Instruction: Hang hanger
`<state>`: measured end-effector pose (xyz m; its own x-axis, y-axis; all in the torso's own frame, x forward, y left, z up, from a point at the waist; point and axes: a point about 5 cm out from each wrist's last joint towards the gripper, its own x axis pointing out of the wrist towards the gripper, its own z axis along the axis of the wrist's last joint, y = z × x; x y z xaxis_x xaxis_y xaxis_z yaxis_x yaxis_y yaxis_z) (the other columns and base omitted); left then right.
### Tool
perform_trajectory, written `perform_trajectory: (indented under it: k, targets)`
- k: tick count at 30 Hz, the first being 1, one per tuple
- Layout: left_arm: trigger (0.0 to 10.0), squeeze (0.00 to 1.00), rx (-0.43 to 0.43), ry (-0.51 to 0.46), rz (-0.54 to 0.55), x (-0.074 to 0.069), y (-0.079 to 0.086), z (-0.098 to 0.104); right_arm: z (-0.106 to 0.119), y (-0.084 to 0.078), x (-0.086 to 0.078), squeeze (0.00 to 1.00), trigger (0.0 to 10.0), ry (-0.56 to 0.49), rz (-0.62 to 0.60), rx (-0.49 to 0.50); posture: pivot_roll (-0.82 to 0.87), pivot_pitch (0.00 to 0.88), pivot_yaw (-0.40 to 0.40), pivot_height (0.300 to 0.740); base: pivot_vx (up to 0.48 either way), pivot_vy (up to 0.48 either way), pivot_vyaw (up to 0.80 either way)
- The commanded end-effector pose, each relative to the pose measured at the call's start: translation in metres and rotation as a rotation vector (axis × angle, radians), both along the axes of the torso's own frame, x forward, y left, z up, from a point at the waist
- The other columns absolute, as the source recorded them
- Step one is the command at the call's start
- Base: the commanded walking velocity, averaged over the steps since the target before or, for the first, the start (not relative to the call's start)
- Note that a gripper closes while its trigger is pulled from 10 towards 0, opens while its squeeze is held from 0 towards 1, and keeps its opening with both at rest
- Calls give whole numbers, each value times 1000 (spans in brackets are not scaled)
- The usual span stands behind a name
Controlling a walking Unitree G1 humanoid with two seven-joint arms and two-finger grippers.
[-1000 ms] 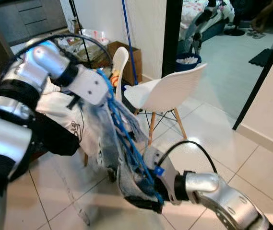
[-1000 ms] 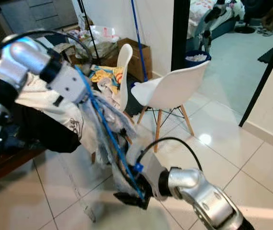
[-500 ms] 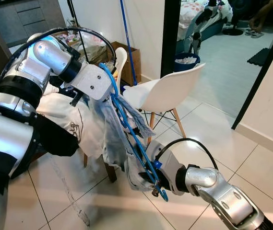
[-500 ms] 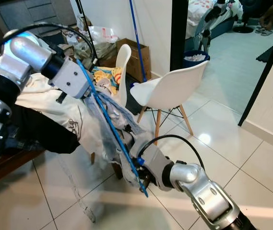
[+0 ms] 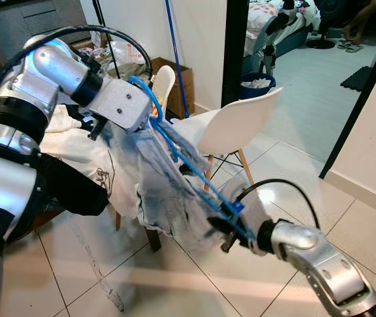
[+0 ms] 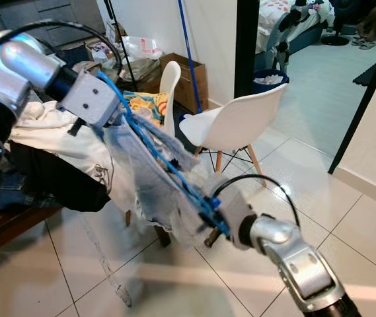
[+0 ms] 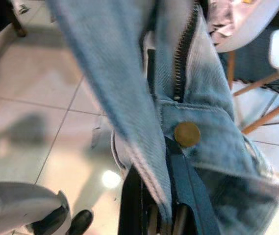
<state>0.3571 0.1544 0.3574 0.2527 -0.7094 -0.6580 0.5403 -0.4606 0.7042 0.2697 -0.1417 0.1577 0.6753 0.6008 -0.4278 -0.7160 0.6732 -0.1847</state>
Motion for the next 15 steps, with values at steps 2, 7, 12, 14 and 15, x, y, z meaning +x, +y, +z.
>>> perform_trajectory:
  k: [2, 7, 12, 14, 15]
  targets:
    - [10000, 0, -57, -50, 49, -6, 18, 26, -11, -12, -5, 0, 10000, 76, -24, 12, 32, 88, 117, 740, 0, 0, 0]
    - [10000, 0, -97, -65, 56, -8, 21, 36, -10, -11, -13, 761, 10000, 92, 37, 28, 34, 90, 117, 740, 0, 0, 0]
    - [10000, 0, -122, -74, 42, -10, 18, 43, -8, -6, -15, 647, 10000, 59, 84, 14, 39, 92, 114, 740, 0, 0, 0]
    - [10000, 0, -124, -83, 39, -10, 17, 46, -7, -8, -15, 0, 10000, 46, 90, 12, 40, 92, 114, 740, 0, 0, 0]
    - [10000, 0, -125, -85, 40, -11, 17, 47, -7, -9, -15, 0, 10000, 44, 93, 13, 40, 92, 114, 740, 0, 0, 0]
